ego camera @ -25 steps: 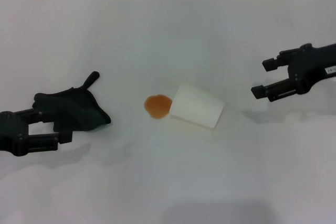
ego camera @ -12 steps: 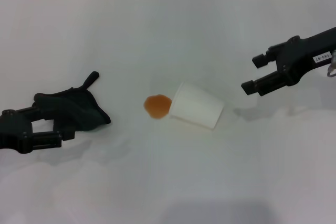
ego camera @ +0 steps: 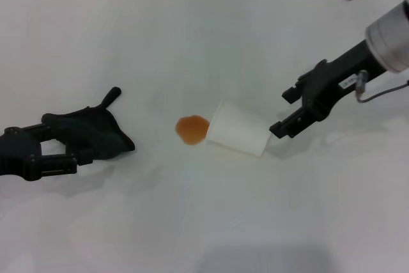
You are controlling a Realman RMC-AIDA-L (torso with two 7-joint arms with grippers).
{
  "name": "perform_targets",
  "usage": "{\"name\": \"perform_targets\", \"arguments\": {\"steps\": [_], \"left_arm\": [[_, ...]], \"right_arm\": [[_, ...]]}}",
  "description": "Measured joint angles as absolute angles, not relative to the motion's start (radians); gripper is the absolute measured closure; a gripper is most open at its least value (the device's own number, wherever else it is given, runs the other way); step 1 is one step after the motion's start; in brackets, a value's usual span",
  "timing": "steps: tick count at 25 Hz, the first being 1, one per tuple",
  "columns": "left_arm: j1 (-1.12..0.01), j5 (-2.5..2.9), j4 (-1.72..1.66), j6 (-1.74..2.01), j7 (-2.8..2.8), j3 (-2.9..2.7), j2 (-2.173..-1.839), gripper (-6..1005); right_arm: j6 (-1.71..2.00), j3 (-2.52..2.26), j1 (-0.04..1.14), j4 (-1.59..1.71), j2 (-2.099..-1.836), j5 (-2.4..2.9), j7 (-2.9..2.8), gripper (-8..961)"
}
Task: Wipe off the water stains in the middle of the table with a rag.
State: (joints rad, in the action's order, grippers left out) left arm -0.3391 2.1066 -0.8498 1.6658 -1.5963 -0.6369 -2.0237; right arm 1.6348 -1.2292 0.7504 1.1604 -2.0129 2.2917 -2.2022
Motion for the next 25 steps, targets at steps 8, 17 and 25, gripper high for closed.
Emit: {"name": "perform_targets", "arguments": {"steps": [8,17,25], "left_arm": [[-0.336,2.108,-0.850,1.667,-1.598,-0.635,-2.022,120],[-0.340,2.109,-0.850,1.668,-1.598,-0.635,-2.022,120],[-0.341,2.106,-0.850,1.668,-1.600,-0.637,-2.022,119]], "right_arm": [[1.525,-1.327,0.746,1.151,-2.021,2.283,-2.217,99],[1.468,-1.356,0.741,1.096,-2.021,2.255,-2.209,99],[1.363,-1.451,0.723,1.076,-2.022,2.232,-2.218,99]]}}
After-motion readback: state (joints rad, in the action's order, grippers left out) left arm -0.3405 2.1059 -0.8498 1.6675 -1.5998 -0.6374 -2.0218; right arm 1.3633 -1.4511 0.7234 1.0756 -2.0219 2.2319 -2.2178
